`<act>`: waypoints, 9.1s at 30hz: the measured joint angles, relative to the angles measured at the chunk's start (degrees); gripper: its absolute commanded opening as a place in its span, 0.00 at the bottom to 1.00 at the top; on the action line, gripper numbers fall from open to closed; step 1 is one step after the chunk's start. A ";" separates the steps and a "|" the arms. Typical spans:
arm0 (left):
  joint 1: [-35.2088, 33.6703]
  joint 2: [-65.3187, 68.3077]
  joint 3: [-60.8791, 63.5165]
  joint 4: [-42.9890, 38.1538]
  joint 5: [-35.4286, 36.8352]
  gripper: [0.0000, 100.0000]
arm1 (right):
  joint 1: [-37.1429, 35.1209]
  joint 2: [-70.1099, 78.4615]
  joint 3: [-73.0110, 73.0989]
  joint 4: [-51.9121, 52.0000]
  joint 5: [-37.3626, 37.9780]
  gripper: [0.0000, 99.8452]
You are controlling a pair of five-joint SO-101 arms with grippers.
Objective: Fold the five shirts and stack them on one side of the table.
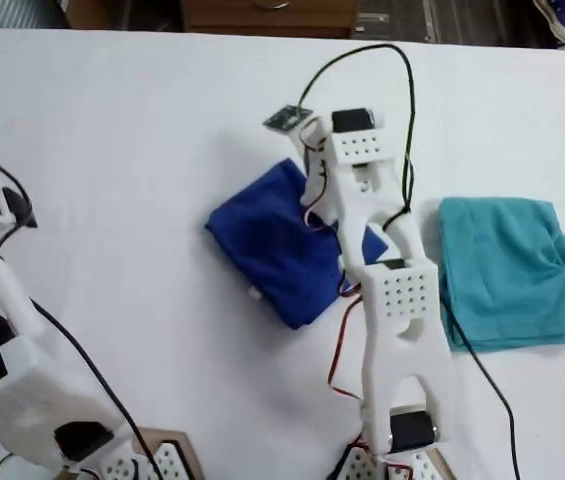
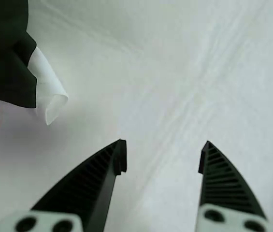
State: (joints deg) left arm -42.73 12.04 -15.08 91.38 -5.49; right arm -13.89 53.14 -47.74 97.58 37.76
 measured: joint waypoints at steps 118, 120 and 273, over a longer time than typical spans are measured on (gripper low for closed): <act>0.00 0.18 0.00 -2.20 0.00 0.26 | 37.19 -82.55 46.07 -2.20 17.49 0.02; 0.00 0.18 0.00 -2.20 0.00 0.26 | 37.89 -82.55 47.74 -2.90 17.85 0.02; -12.04 0.18 -18.73 -5.63 -0.79 0.26 | 17.58 -76.22 63.03 -17.49 -12.48 0.25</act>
State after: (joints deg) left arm -54.77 12.22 -33.80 85.76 -6.29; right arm 3.69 -23.08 15.30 80.09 25.27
